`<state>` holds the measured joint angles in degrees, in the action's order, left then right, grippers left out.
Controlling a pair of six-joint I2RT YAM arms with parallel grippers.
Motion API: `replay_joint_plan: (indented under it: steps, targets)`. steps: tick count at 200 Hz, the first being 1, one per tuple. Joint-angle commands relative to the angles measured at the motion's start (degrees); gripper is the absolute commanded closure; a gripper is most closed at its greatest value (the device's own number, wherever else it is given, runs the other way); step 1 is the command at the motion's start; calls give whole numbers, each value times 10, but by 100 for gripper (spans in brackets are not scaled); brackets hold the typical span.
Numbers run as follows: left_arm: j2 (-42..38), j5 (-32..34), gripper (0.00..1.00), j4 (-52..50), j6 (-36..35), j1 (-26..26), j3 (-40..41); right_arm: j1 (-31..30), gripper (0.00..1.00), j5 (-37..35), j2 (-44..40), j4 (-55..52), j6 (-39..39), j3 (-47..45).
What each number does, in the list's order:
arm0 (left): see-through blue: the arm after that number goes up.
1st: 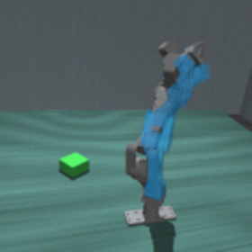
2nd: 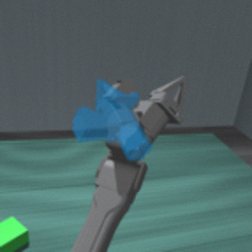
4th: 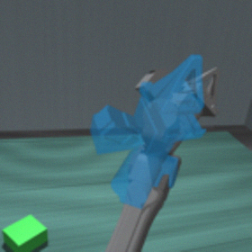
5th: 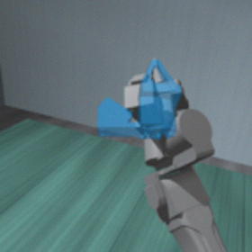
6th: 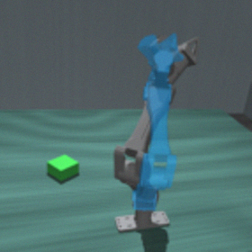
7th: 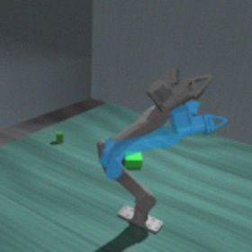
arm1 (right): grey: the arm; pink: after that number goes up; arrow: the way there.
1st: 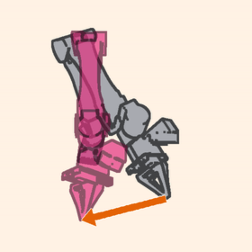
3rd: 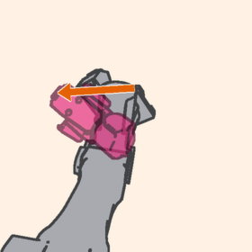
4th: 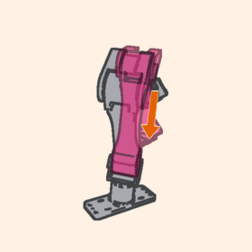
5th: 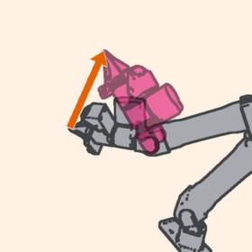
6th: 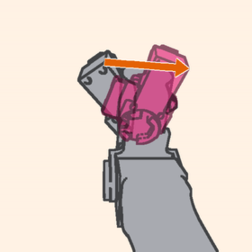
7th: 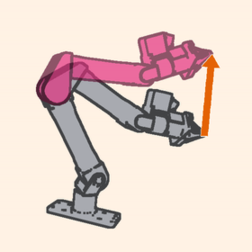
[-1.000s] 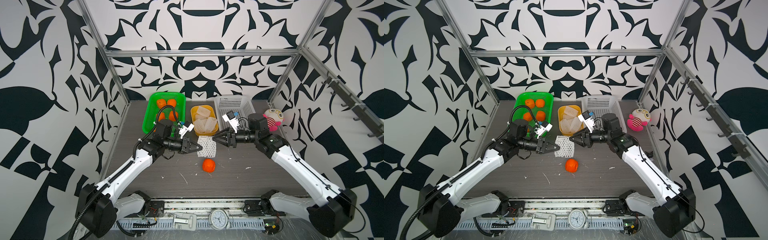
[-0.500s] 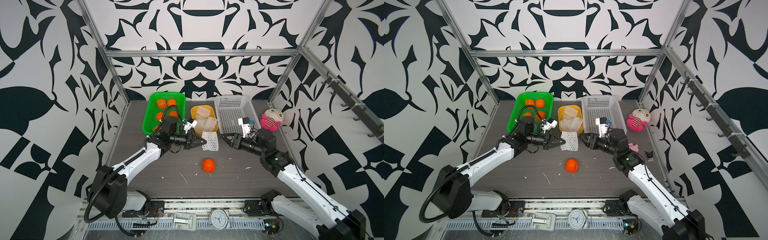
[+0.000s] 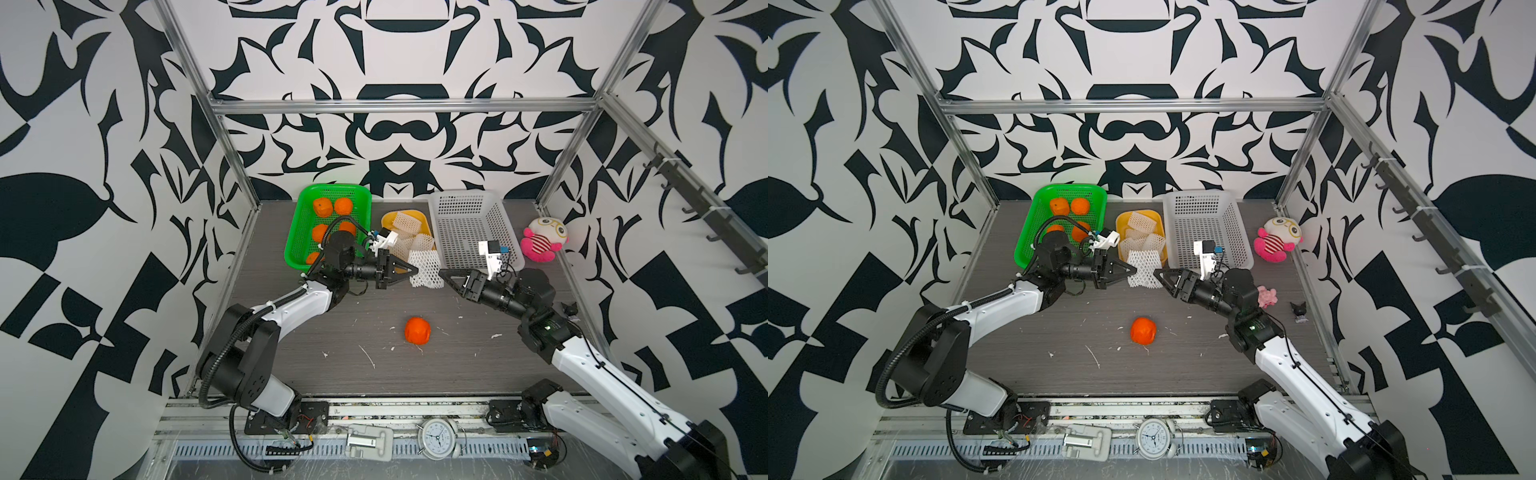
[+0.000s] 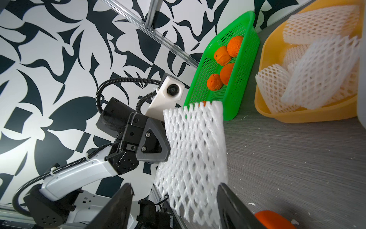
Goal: Remove foam nets from oranges
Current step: Place the foam net into the storage box.
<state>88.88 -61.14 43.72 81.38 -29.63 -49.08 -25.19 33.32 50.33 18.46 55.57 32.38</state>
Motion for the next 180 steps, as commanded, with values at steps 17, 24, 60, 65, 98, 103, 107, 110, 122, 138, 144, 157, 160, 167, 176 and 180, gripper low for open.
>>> replay_joint_plan:
  steps: [17,24,60,65,98,103,107,110,122,138,144,157,160,167,176,180]
  targets:
    - [63,0,95,282,178,2,21,1,23,17,25,103,6,5]
    - [76,2,95,320,204,2,21,1,23,17,34,113,6,5]
    - [95,10,95,368,238,2,19,1,21,21,80,149,21,17]
    - [93,11,95,364,236,2,20,1,20,19,83,144,20,20]
    - [69,11,96,335,209,2,28,8,20,9,86,110,10,27]
    - [66,11,95,334,208,2,30,9,20,7,84,98,6,30]
    - [65,11,96,332,206,2,32,10,20,6,82,87,0,32]
    - [64,10,96,331,205,2,31,10,20,4,81,78,-4,35]
    - [62,11,96,330,201,2,33,10,18,-3,77,58,-14,40]
    - [63,11,96,330,200,2,33,10,14,3,86,64,-6,44]
    - [62,11,96,330,200,2,32,11,13,8,91,71,0,46]
    - [60,11,96,329,199,2,32,10,11,21,105,96,18,46]
    - [60,11,96,330,199,2,32,11,11,23,109,105,22,46]
    - [60,11,96,329,199,2,32,11,10,28,115,122,33,46]
    - [60,11,96,329,199,2,32,11,11,34,126,140,45,49]
    - [59,11,96,329,199,2,34,11,11,37,130,147,49,51]
